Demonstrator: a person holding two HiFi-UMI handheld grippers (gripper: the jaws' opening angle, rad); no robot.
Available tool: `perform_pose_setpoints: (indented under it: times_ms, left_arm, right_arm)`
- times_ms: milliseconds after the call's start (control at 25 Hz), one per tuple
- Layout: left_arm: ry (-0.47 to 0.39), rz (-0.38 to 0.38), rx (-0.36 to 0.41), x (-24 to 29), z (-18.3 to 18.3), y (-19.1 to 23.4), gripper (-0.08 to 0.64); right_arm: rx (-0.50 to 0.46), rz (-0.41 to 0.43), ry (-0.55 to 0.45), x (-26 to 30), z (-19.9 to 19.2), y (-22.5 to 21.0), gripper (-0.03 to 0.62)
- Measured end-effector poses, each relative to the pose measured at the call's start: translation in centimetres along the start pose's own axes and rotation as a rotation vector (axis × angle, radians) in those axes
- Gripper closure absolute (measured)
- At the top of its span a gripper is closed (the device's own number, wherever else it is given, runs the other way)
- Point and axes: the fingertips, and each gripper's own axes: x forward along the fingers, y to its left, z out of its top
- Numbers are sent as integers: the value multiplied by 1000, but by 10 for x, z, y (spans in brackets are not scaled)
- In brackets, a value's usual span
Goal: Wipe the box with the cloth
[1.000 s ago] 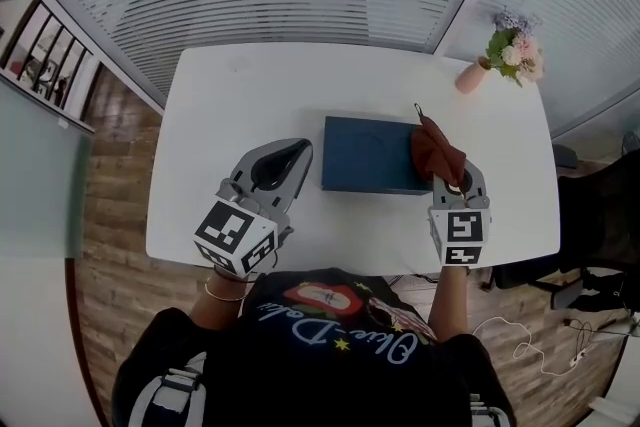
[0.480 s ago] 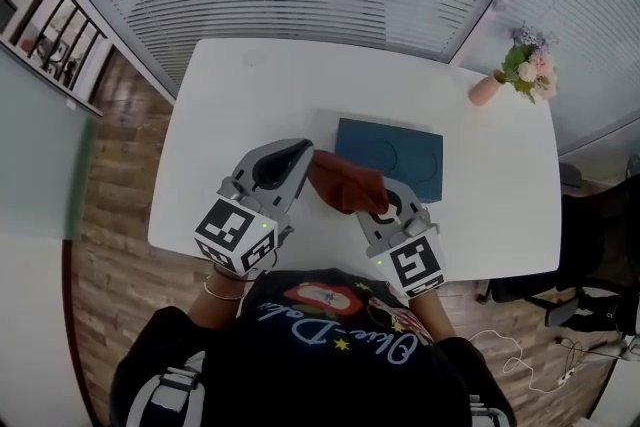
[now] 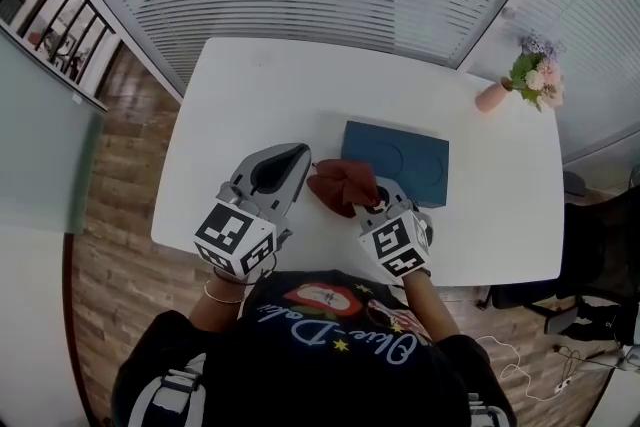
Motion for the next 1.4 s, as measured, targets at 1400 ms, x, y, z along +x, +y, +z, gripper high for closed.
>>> perform_pose_setpoints:
  times_ms: [1400]
  left_arm:
    - [16, -136, 1, 48, -3, -29, 557]
  right_arm:
    - [197, -289, 175, -78, -106, -79, 569]
